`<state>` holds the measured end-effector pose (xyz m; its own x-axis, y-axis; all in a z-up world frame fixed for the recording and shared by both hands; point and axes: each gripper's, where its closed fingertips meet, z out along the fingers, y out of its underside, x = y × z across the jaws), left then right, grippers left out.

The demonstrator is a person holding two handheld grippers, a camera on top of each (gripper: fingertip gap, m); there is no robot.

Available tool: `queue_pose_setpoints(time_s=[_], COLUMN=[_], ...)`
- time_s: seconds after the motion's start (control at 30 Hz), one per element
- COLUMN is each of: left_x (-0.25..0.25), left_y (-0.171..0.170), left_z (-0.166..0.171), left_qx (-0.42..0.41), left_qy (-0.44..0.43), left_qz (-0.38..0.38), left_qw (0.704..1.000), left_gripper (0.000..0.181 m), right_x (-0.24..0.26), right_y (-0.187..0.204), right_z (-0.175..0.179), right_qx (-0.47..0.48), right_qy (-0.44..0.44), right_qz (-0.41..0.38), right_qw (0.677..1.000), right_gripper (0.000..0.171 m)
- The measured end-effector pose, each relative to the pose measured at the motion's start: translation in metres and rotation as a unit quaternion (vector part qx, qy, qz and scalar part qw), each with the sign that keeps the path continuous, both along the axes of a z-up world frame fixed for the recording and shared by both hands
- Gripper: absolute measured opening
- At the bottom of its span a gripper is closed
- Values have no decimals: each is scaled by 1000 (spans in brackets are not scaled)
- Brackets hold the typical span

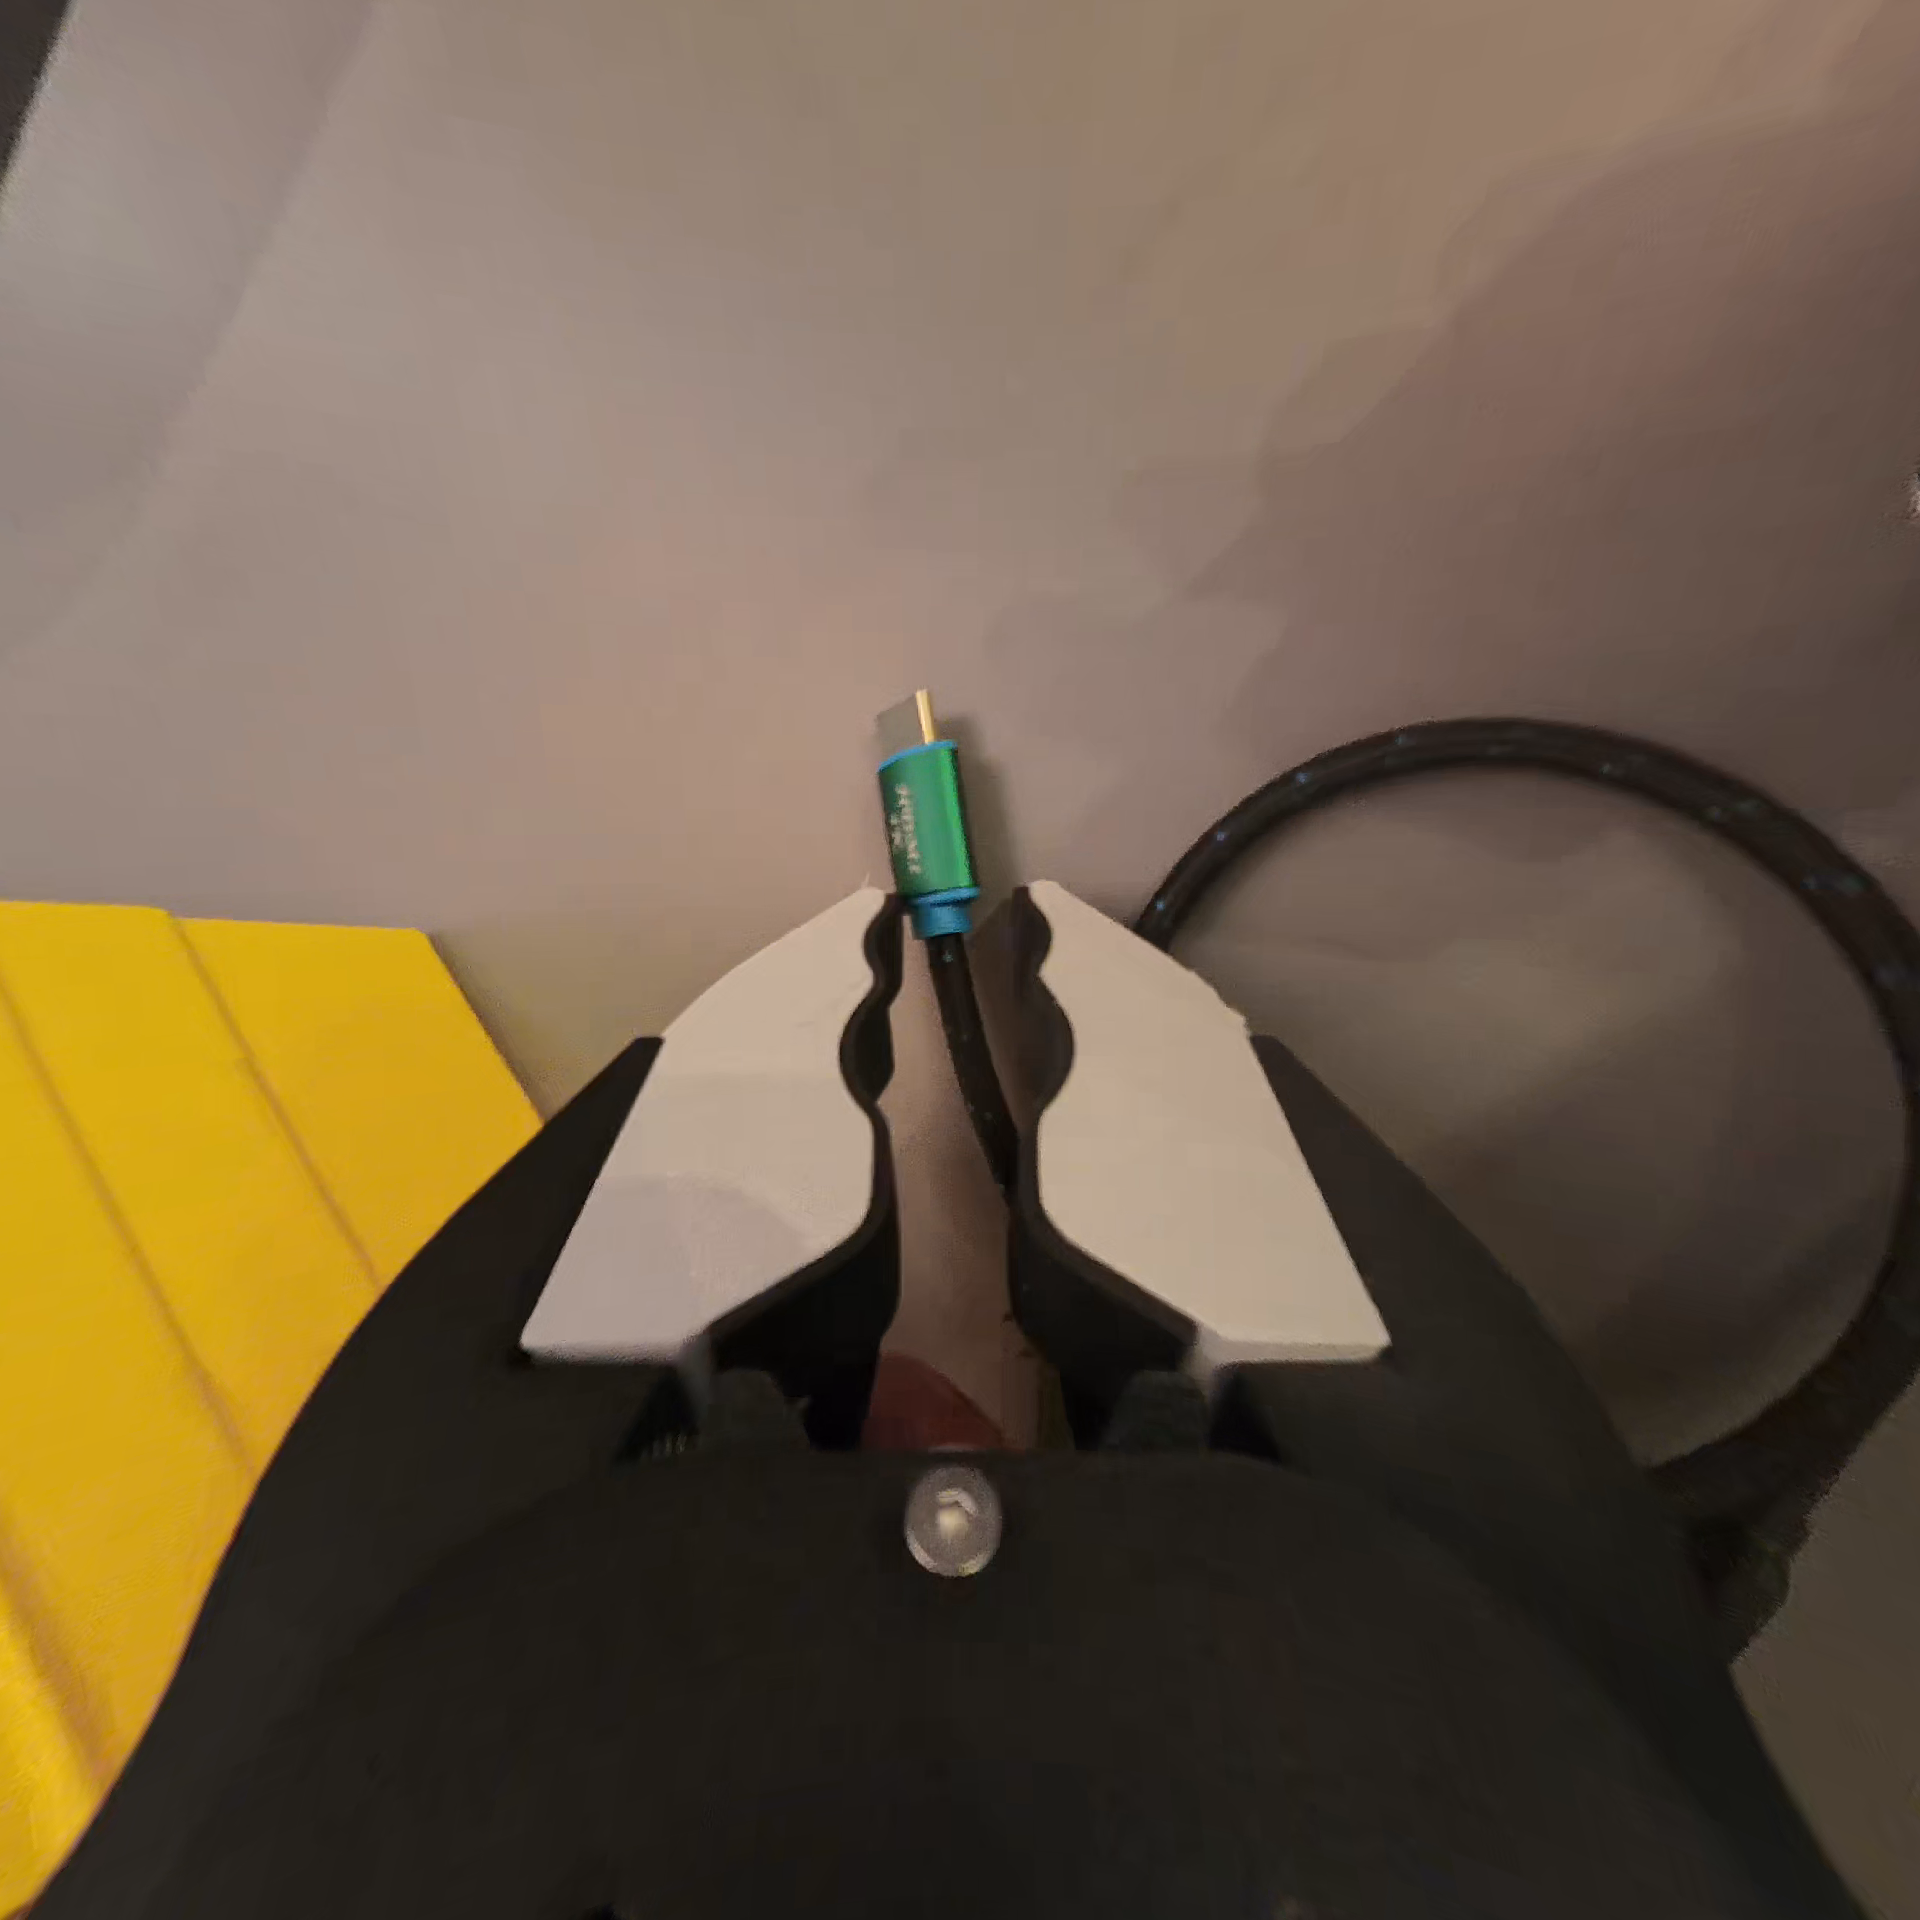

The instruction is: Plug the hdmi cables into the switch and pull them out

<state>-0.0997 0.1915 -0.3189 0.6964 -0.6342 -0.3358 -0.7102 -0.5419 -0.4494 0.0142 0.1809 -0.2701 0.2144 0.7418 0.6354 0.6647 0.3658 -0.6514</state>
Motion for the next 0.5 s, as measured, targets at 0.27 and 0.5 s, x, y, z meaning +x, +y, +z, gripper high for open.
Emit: queue_pose_setpoints(time_s=[0.27, 0.5], left_x=[3, 41], left_y=[3, -13], left_z=[-1, 5], left_qx=[12, 3], left_qy=[-27, -133], left_qz=[3, -55], left_qw=[1000, 990], left_gripper=[12, 30], right_x=[-4, 0], right_y=[-4, -5], right_z=[-3, -5], right_qx=[-5, -21], right_qy=[-1, 3], right_qz=[11, 17], right_qw=[1000, 1000], right_gripper=[79, 79])
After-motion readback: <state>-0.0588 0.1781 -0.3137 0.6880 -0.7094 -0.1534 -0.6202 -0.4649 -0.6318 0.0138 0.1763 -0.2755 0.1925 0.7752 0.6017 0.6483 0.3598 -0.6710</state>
